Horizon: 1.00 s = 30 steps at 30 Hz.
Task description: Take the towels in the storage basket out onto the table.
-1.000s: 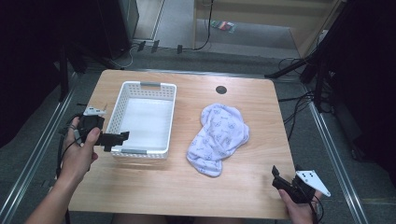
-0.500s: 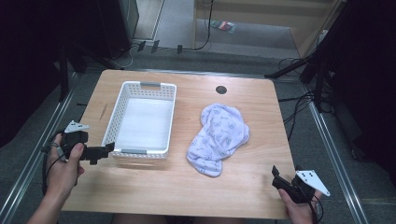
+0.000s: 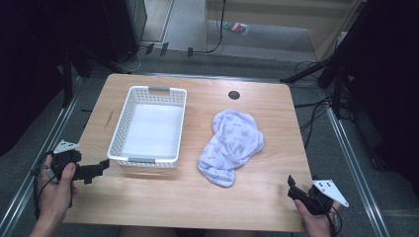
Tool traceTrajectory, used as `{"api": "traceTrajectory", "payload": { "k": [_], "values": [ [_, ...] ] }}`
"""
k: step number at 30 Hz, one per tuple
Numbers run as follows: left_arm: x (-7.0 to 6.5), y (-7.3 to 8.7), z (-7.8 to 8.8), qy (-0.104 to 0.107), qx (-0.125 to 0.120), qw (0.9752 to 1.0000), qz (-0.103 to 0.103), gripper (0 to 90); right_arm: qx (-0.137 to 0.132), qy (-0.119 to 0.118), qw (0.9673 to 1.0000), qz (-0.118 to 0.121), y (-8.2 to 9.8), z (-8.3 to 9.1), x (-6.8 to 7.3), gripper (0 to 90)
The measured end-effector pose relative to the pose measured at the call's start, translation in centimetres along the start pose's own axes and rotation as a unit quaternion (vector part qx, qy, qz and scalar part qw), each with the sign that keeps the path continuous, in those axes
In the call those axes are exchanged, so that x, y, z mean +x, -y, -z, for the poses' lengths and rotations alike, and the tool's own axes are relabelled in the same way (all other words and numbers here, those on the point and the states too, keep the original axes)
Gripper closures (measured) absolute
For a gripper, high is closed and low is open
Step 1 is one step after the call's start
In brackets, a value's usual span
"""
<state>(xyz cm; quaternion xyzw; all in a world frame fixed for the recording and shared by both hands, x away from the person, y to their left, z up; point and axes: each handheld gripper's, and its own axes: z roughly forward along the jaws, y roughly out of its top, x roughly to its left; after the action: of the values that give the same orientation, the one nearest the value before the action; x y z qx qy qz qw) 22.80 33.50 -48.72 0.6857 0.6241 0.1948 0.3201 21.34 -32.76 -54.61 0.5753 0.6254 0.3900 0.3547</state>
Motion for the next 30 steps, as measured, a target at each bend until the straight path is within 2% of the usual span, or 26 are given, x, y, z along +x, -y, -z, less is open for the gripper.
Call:
{"api": "traceTrajectory", "payload": {
  "k": [11,19,30],
  "values": [
    [2.0,2.6,-1.0,-0.006,-0.01,0.9998,0.018,0.2,0.002,0.001,1.0,-0.001,0.0,0.0,0.1,14.5],
    [3.1,4.2,-1.3,0.002,-0.022,0.9996,0.02,0.2,0.003,0.003,1.0,-0.001,0.0,0.0,0.1,14.6],
    [4.1,6.2,-1.4,-0.016,-0.047,0.9987,0.012,0.2,0.003,0.0,1.0,-0.001,0.0,0.0,0.0,14.5]
  ]
}}
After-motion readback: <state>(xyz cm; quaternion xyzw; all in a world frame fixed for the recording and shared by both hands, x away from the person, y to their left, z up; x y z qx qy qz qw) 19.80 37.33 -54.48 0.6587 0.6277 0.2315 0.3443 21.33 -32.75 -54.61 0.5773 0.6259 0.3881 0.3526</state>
